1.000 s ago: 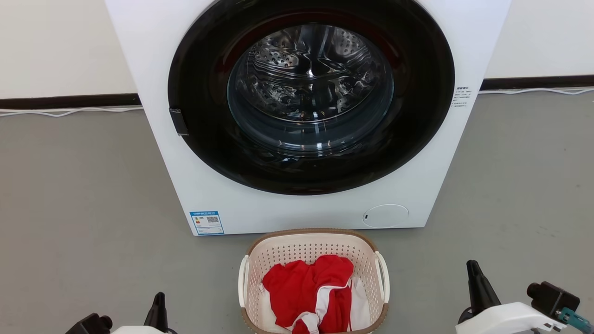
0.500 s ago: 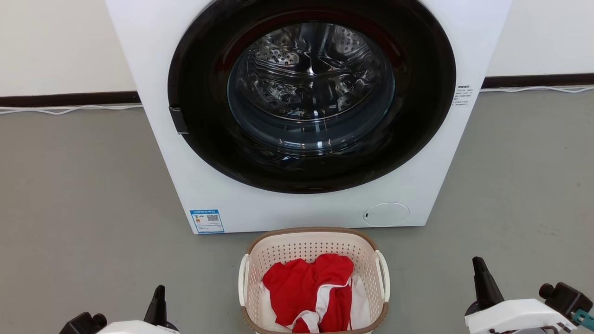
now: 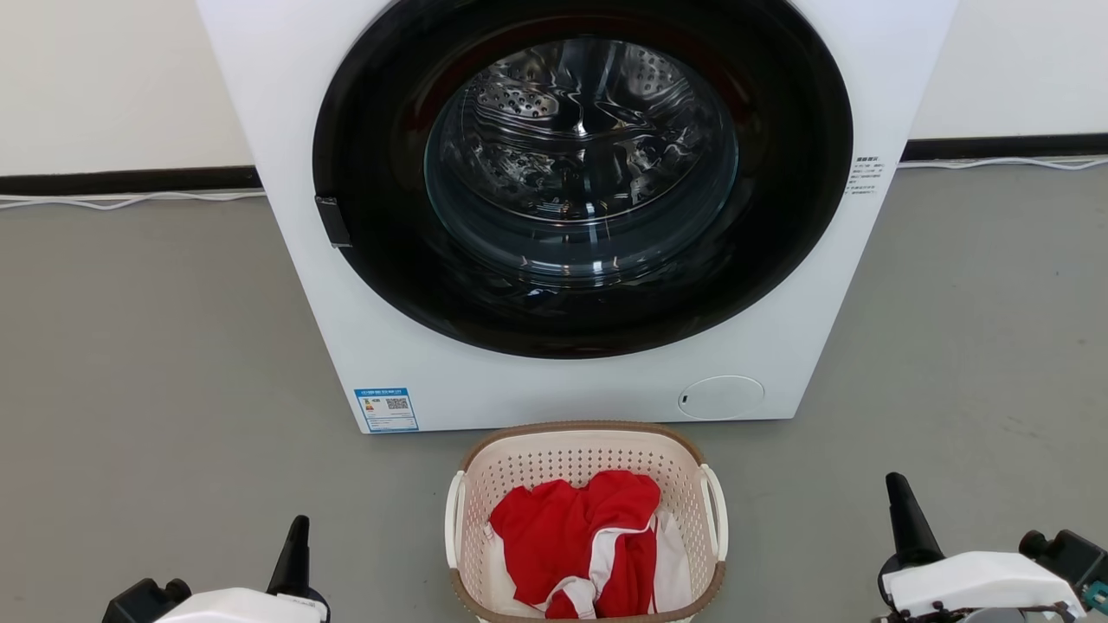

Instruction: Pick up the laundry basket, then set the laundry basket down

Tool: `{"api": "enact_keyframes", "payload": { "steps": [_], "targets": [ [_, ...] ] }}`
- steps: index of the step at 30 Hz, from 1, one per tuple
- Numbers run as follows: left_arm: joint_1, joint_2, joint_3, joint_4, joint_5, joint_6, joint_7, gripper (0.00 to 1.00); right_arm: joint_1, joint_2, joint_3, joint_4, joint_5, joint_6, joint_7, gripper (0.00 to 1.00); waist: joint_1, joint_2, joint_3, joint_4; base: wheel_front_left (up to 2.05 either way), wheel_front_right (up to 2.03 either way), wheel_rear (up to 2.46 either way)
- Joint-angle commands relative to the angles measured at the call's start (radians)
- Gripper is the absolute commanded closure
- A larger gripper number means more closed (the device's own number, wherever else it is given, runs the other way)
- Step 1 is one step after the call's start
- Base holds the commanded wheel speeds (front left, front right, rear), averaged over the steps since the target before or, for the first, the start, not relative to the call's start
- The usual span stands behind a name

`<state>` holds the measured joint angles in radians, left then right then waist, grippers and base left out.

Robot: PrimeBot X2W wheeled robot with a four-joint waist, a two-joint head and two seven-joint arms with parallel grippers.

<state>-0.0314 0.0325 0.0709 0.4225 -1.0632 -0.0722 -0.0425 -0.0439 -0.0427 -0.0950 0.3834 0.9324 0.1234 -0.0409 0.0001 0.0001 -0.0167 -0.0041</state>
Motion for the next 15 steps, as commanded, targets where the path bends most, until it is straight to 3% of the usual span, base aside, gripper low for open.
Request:
{"api": "enact_keyframes", "payload": {
  "steps": [1,15],
  "targets": [
    [-0.054,0.011,0.021,-0.034,-0.023,-0.012,0.007,1.0,-0.046,-0.006,0.01,-0.037,0.031,0.004,0.009,1.0,-0.0001,-0.0001,0.0,0.0,0.0,0.0,0.0],
    [-0.06,0.013,0.027,-0.073,-0.168,-0.025,0.048,1.0,-0.051,-0.006,0.002,-0.065,0.209,0.005,0.049,1.0,-0.0001,-0.0001,0.006,0.001,0.0,0.0,0.0]
  ]
}}
